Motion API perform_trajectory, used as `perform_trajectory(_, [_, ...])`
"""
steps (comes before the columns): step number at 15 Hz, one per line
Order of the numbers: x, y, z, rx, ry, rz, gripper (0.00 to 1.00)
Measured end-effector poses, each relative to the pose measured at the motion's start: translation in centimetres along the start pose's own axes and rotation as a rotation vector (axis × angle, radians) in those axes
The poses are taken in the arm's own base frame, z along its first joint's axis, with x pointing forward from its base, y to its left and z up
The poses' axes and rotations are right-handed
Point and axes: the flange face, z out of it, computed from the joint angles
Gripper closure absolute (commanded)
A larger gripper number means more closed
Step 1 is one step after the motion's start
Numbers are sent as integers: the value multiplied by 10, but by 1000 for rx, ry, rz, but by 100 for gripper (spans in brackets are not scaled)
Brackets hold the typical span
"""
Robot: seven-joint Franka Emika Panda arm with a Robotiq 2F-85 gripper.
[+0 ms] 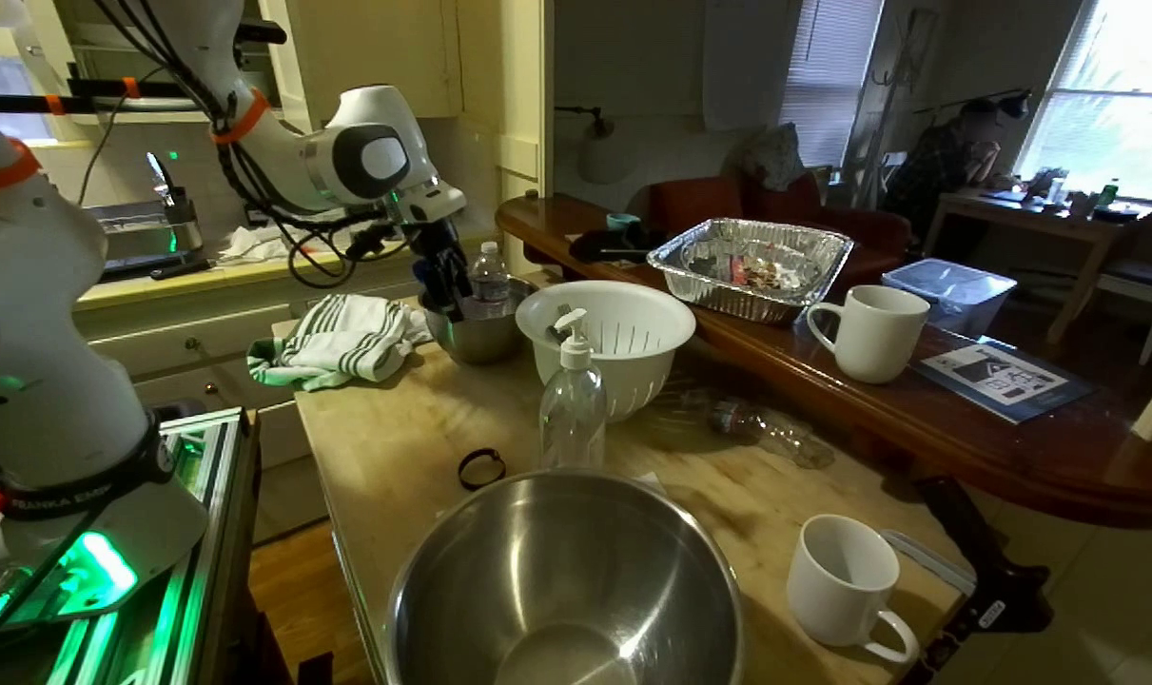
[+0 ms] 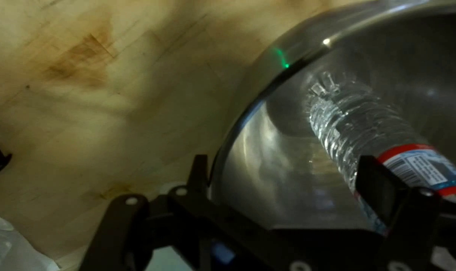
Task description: Put the silver bowl on the tabletop.
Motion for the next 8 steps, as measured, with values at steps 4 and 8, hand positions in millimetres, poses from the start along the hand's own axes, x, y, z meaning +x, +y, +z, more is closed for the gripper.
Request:
perform_trajectory(4, [-24, 0, -41, -155, -11, -30, 0])
perform_trajectory(8, [-50, 19, -104, -300, 29, -106, 0])
